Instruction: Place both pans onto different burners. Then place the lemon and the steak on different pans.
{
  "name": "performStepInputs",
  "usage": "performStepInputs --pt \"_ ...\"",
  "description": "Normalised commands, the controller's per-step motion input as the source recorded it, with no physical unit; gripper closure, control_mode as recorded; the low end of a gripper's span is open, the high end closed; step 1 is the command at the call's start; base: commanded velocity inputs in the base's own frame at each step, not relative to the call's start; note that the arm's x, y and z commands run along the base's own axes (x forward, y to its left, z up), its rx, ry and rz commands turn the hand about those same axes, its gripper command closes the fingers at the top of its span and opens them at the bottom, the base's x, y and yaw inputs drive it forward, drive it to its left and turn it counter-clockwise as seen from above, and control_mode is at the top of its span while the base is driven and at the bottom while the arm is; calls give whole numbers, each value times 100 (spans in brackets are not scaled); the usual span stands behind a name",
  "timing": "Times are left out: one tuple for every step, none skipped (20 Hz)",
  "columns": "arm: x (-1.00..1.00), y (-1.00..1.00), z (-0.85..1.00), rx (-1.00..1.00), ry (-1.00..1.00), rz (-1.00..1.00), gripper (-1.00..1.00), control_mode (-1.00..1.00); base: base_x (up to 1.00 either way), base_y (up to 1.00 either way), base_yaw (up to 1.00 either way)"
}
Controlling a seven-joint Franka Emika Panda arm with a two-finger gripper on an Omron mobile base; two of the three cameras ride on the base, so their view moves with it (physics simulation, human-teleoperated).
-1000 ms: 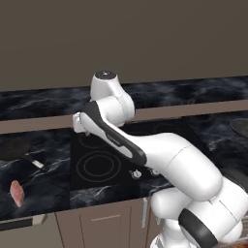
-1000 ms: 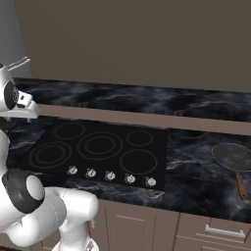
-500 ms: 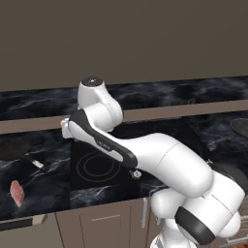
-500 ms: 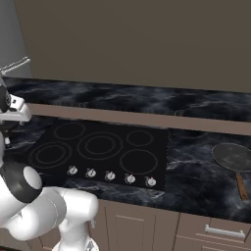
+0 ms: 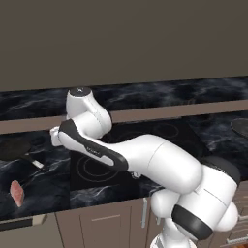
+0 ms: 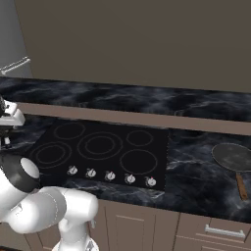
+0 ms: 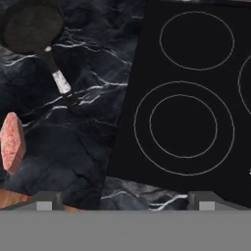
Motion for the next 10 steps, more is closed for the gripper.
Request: performStepInputs --pt "4 30 -21 0 0 4 -100 -100 0 0 0" --pt "2 27 -21 0 0 6 -100 -100 0 0 0" --pt "4 26 -21 0 0 7 -100 -100 0 0 0" --pt "4 24 -20 1 0 9 -100 -100 0 0 0" --pt "5 24 -19 0 0 11 -100 -100 0 0 0" --pt "6 23 -19 0 0 13 -100 -100 0 0 0" --pt "7 23 -21 0 0 13 -100 -100 0 0 0" --pt "15 23 -25 0 0 13 -100 -100 0 0 0" --pt "16 23 -24 0 0 15 -100 -100 0 0 0" --pt "17 24 -24 0 0 17 -100 -100 0 0 0"
